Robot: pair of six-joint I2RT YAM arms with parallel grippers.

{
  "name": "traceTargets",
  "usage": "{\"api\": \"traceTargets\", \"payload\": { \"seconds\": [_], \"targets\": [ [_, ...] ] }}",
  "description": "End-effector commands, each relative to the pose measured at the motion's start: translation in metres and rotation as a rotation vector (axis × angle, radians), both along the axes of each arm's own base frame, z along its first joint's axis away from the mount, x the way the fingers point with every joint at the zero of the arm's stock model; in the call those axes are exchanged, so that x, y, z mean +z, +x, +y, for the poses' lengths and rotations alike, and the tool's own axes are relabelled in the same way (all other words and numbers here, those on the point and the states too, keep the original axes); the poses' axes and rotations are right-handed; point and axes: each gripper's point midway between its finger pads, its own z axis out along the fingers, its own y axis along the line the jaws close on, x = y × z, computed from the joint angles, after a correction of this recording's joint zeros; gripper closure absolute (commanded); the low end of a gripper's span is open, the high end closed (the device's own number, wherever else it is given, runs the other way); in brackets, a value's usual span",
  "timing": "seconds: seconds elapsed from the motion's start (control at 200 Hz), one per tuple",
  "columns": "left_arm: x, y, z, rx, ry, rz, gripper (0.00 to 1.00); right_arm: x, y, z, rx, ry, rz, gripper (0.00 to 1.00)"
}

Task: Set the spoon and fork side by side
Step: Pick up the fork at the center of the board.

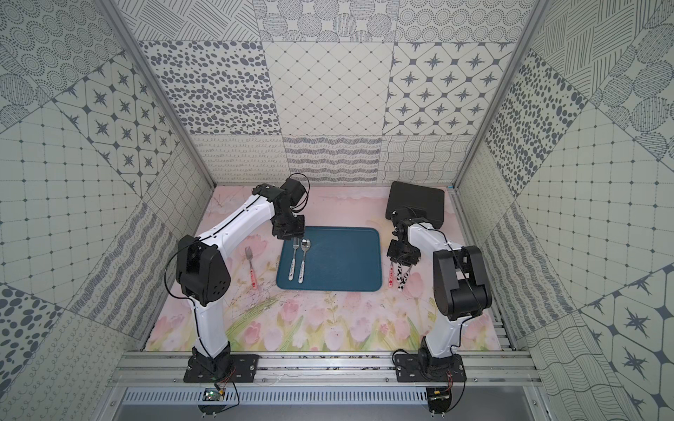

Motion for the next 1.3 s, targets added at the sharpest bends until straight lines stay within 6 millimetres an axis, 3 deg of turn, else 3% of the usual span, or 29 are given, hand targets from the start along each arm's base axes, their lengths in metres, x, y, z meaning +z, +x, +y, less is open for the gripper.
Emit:
{"api": "traceTargets", "payload": {
  "seconds": [0.0,0.23,0.46,0.61,0.725,1.016,1.136,1.296],
  "targets": [
    [-0.003,-0.002,-0.002,-0.031,-0.017,0.017,0.55,-0.007,0.003,-0.002,-0.009,-0.008,0.012,0.72],
    [-0.007,-0.003,-0.002,-0.030,-0.018,0.030,0.56,-0.020,0.002,-0.005,-0.007,-0.003,0.049,0.74],
    [-0.010,-0.004,-0.002,-0.031,-0.018,0.038,0.59,-0.026,0.001,-0.002,0.015,0.013,0.070,0.92],
    [-0.010,-0.004,-0.001,-0.032,-0.014,0.038,0.60,-0.025,-0.001,-0.003,0.018,0.011,0.068,0.95],
    [-0.010,-0.003,-0.002,-0.030,-0.019,0.039,0.61,-0.012,0.002,-0.005,0.011,0.005,0.026,0.96],
    [-0.006,-0.003,-0.003,-0.025,-0.026,0.027,0.61,0.047,0.014,-0.008,0.025,-0.035,-0.122,0.97],
    [-0.003,-0.003,-0.001,-0.023,-0.021,0.022,0.62,0.063,0.011,0.006,0.070,-0.036,-0.138,0.97],
    [0.002,-0.004,0.010,0.016,0.009,0.007,0.62,0.079,0.009,0.050,0.151,0.011,-0.160,0.97]
  ]
}}
